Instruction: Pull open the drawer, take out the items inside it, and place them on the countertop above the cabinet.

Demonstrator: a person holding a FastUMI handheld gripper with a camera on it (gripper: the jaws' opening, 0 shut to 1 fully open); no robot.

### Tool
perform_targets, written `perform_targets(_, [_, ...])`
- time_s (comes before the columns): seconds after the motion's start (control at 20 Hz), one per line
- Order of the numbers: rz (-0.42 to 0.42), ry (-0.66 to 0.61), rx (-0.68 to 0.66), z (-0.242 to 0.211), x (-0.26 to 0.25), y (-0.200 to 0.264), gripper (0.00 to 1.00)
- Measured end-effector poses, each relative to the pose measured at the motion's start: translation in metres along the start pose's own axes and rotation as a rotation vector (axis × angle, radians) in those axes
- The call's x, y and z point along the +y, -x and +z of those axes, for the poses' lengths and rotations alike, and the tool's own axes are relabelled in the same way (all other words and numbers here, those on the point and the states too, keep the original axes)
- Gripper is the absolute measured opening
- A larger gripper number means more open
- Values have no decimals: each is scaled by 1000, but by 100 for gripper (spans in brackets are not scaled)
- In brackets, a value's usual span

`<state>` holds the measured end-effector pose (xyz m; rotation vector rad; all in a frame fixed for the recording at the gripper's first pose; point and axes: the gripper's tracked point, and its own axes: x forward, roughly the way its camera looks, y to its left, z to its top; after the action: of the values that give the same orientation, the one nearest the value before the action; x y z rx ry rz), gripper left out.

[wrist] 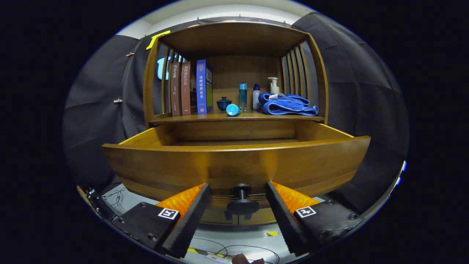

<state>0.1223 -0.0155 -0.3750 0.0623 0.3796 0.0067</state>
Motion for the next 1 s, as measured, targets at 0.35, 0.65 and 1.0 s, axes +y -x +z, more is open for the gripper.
perform_targets(0.35, [-16,2,6,13,4,-25,99])
perform_targets(0.65, [-23,-3,6,24,7,-73,100])
perform_targets(1.0, [-26,4,4,35,8,-121,100])
